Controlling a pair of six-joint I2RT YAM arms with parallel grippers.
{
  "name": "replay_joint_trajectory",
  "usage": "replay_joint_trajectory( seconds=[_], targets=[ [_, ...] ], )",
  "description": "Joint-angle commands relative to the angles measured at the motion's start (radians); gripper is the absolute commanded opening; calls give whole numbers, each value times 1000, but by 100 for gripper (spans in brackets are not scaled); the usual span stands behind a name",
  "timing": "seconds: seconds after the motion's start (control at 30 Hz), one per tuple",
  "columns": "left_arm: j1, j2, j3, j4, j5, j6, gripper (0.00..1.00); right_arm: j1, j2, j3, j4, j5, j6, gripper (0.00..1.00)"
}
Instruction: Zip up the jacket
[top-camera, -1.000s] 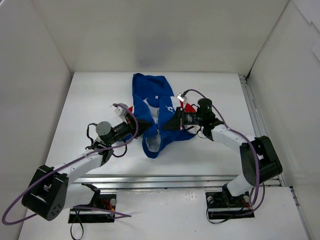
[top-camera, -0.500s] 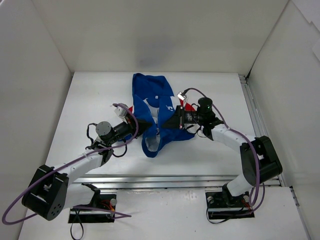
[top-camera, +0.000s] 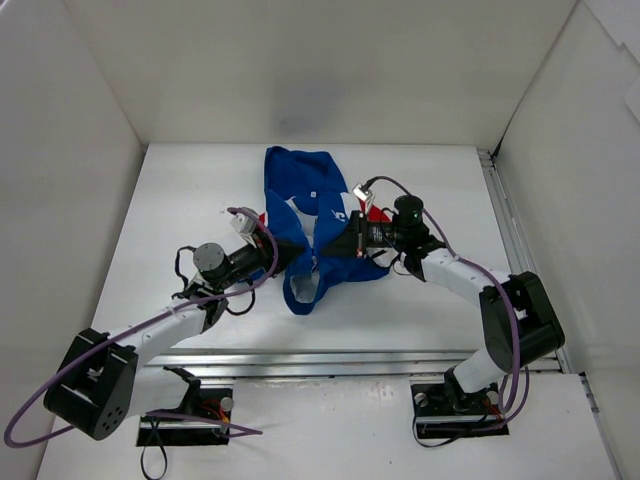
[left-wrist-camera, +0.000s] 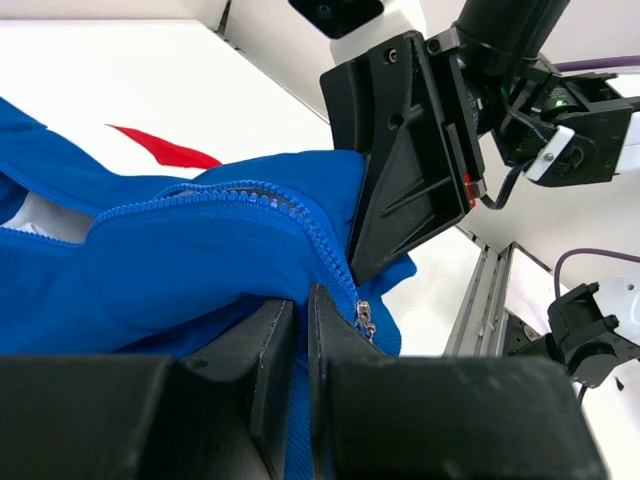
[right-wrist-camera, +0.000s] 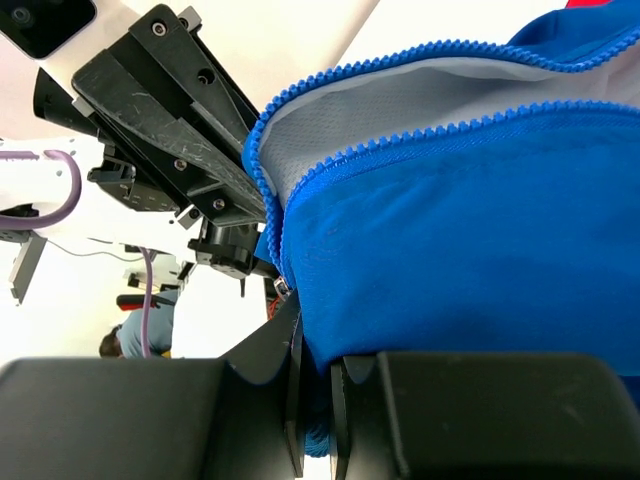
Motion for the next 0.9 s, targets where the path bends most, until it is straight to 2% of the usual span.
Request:
replay_joint_trajectory(
  seconds=[0.0,0.27,0.5,0.63,0.87],
  targets=[
    [-16,-36,53,27,-3,37,6,14,-54,50,100,7,31,0],
    [-35,-100,88,-117,-39,141,5,17,-55,27,99,36,68,0],
    [-65,-160,151,-324,-79,258,5,15,-42,1,97,47,83,0],
    [-86,-156,188,-434,-92,309,5,14,-51,-4,97,46,85,0],
    [-99,-119,245,-521,-88,335,4,17,-71,-9,97,42,78,0]
  ],
)
